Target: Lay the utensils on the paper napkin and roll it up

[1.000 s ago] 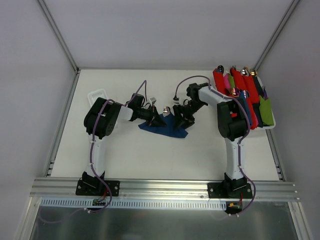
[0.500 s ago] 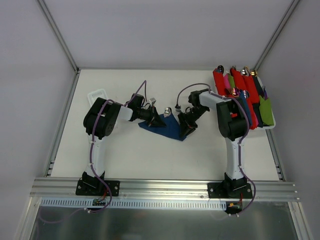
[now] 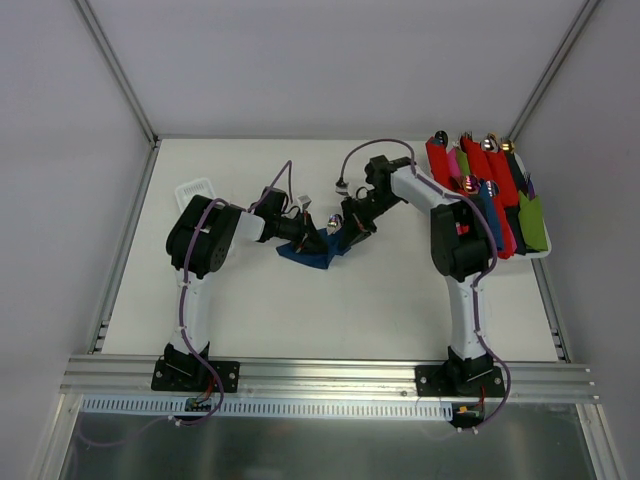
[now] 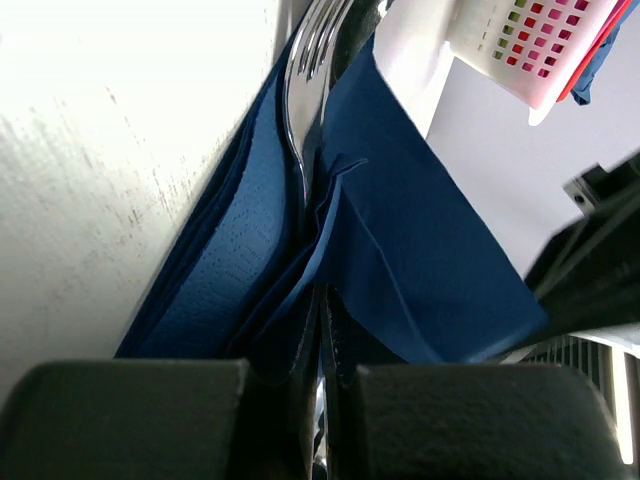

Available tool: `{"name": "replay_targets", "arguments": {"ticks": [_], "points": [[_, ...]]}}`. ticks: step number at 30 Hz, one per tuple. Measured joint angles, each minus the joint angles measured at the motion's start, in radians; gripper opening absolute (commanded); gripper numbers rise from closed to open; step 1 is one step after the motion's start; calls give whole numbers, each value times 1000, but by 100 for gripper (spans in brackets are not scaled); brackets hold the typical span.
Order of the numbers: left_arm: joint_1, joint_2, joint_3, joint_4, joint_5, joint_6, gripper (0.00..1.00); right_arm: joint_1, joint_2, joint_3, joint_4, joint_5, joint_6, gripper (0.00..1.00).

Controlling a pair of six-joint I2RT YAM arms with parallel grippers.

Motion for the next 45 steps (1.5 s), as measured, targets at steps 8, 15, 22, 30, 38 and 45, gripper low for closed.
{"name": "replay_targets", "arguments": {"ticks": [8, 15, 22, 30, 38, 45], "points": [[0, -1, 0, -1, 0, 0, 0, 68, 89, 90, 27, -33, 84, 0], [0, -20, -4, -9, -12, -1, 4, 72, 128, 93, 30, -23, 100, 0], [20, -79, -20, -22, -71, -12, 22, 72, 128, 92, 30, -22, 99, 0], [55, -158, -28, -27, -110, -19, 12, 61, 127, 67, 30, -22, 95, 0], [57, -171, -61, -28, -99, -19, 3, 14, 95, -29, 29, -22, 83, 0], [39, -167, -58, -26, -75, -16, 3, -16, 51, -67, 26, -21, 69, 0]]}}
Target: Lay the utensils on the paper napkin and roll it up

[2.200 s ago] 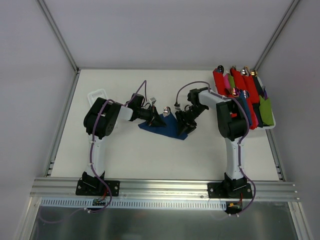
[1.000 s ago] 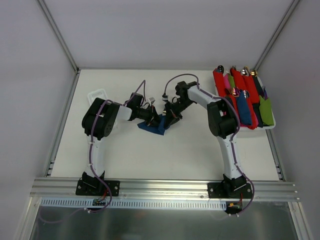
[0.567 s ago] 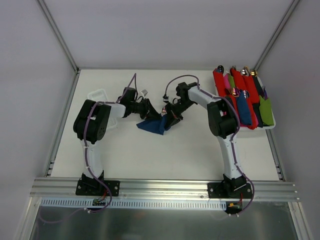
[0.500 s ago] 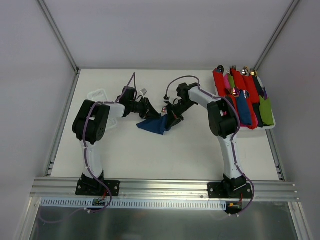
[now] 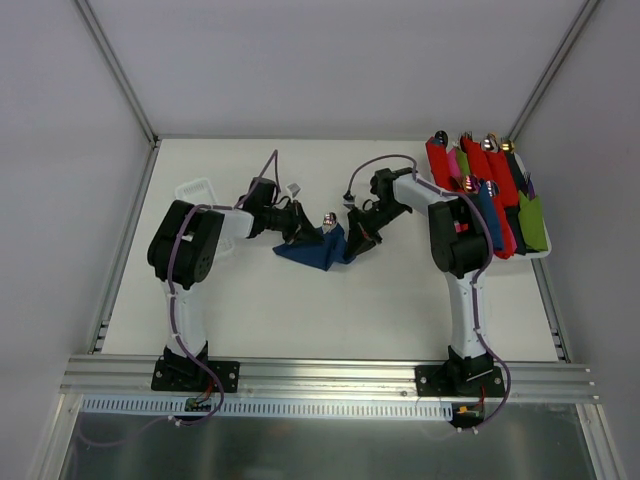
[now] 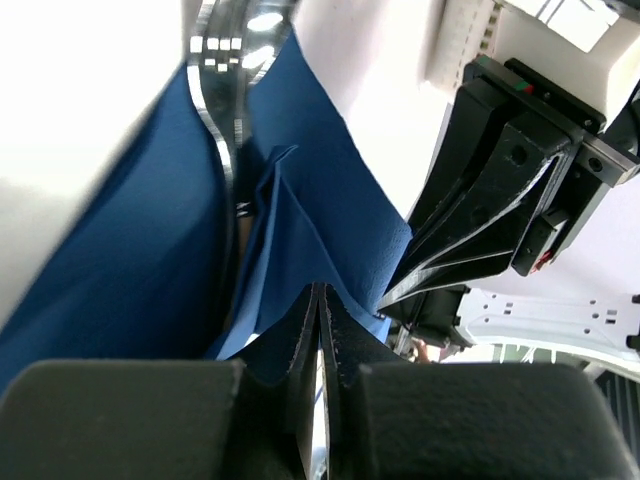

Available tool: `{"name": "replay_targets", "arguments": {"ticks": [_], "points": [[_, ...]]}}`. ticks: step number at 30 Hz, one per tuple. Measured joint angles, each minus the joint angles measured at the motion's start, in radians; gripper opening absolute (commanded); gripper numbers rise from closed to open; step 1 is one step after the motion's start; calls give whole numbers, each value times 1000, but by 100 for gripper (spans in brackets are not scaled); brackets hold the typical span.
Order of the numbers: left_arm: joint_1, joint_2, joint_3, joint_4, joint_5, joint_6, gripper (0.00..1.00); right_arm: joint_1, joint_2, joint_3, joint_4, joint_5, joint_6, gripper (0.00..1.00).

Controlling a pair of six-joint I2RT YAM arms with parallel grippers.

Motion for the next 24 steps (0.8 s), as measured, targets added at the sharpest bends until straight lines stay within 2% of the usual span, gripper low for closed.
{"name": "replay_targets", "arguments": {"ticks": [8, 17, 24], "points": [[-53, 50, 42, 7, 18, -2, 0, -2, -3, -10, -7, 2, -14, 0], [-58, 102, 48, -43, -12, 3, 0, -6, -21, -13, -37, -7, -25, 2], [-58, 116, 74, -82, -12, 8, 0, 8, -15, 71, -49, -47, 0, 7]]}}
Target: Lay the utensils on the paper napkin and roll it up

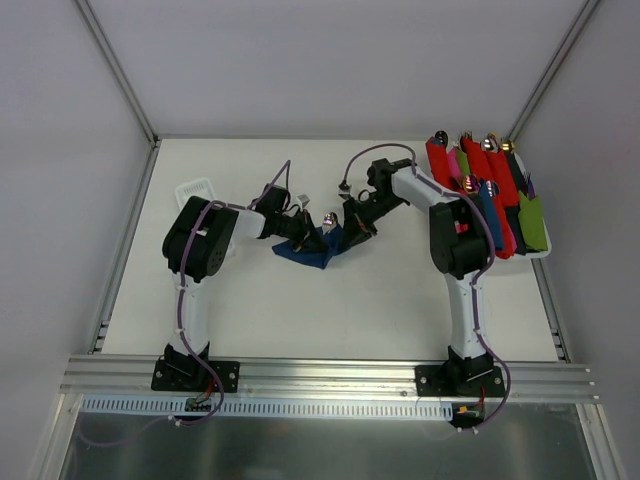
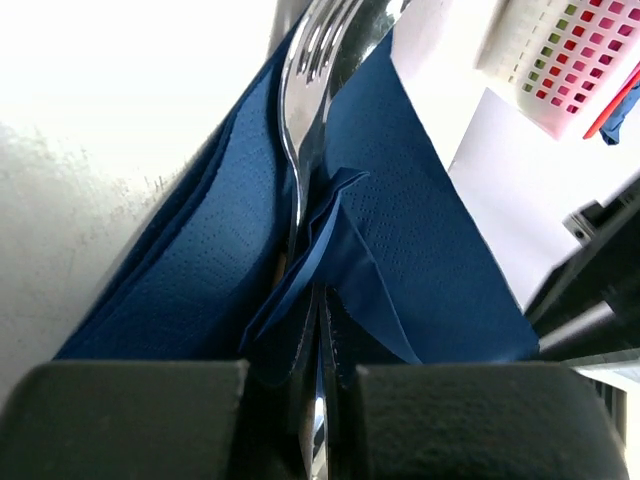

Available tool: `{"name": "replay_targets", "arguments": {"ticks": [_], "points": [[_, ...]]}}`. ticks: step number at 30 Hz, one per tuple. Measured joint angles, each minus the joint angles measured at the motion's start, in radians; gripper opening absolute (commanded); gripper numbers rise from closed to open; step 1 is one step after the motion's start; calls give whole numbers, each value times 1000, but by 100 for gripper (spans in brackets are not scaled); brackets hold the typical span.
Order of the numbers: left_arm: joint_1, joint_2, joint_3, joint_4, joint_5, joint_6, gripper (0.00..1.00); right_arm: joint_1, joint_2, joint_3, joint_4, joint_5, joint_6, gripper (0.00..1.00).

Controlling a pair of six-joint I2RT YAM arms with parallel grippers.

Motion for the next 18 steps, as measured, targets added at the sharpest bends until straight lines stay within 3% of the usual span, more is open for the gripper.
{"name": "replay_targets", "arguments": {"ticks": [8, 18], "points": [[0, 0, 3, -17, 0, 2, 0, 56, 61, 80, 0, -45, 29, 8], [0, -57, 5, -58, -55, 26, 23, 72, 105, 89, -1, -43, 34, 4]]}}
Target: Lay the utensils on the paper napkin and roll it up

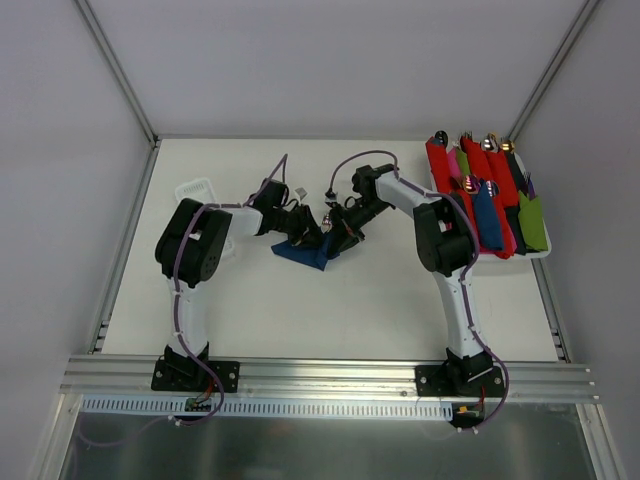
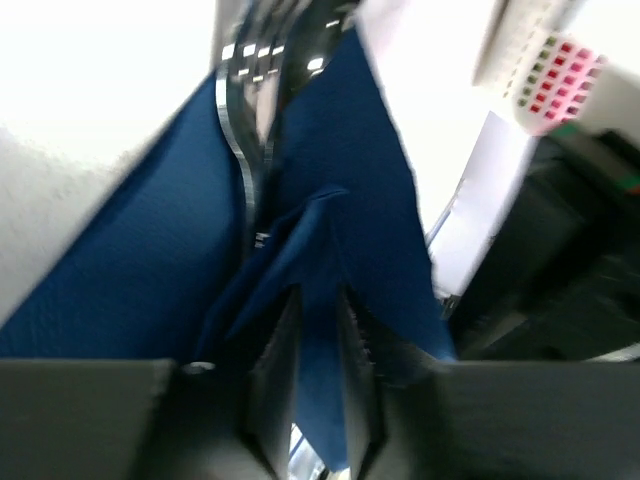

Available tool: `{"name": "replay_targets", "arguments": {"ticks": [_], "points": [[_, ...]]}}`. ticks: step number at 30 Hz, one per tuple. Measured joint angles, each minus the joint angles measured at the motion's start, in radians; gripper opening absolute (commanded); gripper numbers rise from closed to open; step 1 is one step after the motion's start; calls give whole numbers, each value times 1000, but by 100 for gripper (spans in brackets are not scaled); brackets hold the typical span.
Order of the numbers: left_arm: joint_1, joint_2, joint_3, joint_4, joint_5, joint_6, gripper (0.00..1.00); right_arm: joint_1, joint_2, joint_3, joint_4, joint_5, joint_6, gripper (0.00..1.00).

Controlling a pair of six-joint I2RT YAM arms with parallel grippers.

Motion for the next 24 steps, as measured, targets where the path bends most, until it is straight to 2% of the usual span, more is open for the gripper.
{"name": "replay_targets", "arguments": {"ticks": [4, 8, 11, 14, 15, 17, 18, 24], "points": [[0, -48, 1, -13, -24, 0, 27, 0, 0, 0, 0, 0, 0, 4], [5, -115, -9, -14, -52, -3, 26, 0, 0, 2, 0, 0, 0, 6], [19, -177, -55, -9, -76, -8, 23, 0, 3, 12, 0, 0, 2, 13], [51, -230, -118, -11, -100, -13, 20, 0, 13, 37, 0, -2, 8, 25], [64, -240, -136, -14, -105, -15, 20, 0, 16, 42, 0, -3, 11, 33], [86, -249, -166, -16, -117, -17, 18, 0, 21, 52, 0, -9, 18, 40], [97, -249, -177, -21, -124, -17, 17, 1, 26, 59, 0, -13, 20, 47], [111, -249, -201, -54, -153, -16, 14, 17, 54, 91, 0, -29, 29, 52]]}}
